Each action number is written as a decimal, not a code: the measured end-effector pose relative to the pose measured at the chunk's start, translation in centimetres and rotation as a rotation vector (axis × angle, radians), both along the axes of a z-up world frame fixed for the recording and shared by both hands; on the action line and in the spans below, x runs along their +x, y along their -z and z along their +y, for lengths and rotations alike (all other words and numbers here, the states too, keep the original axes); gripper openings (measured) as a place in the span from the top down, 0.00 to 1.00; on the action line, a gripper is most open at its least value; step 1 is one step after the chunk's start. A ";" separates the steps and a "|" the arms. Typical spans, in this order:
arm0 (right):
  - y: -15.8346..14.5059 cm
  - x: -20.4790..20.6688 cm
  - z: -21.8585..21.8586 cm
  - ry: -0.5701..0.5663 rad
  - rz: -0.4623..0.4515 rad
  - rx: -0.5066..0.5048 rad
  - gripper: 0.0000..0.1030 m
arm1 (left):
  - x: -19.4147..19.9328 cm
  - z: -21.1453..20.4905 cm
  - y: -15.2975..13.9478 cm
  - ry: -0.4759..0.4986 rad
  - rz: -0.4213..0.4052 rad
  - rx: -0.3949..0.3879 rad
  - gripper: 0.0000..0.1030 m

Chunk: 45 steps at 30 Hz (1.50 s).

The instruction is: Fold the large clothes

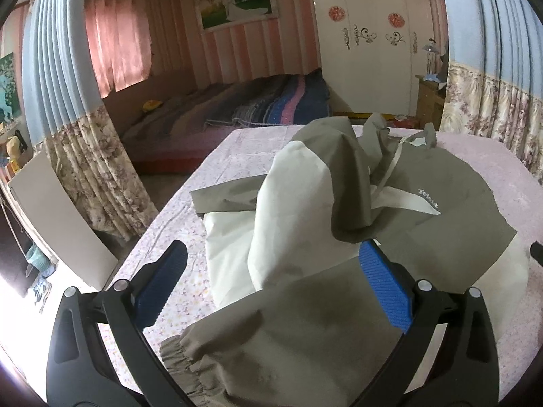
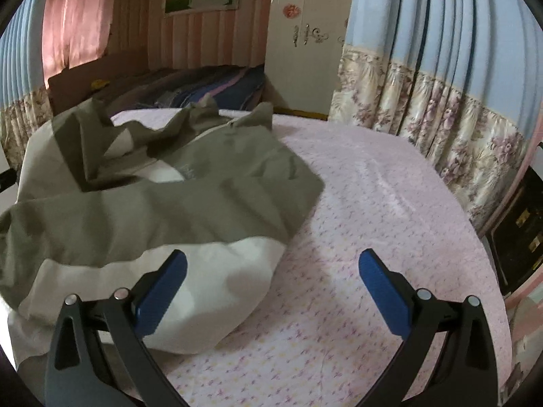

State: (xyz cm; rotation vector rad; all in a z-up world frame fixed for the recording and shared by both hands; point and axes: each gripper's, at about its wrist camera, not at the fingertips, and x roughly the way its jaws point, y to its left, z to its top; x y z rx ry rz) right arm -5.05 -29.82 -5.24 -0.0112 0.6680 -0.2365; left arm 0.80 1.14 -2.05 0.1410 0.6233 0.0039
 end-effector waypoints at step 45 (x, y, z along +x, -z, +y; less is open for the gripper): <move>-1.3 -2.0 -0.8 0.033 -0.037 0.085 0.02 | 4.6 -0.7 0.1 0.108 -0.010 0.066 0.03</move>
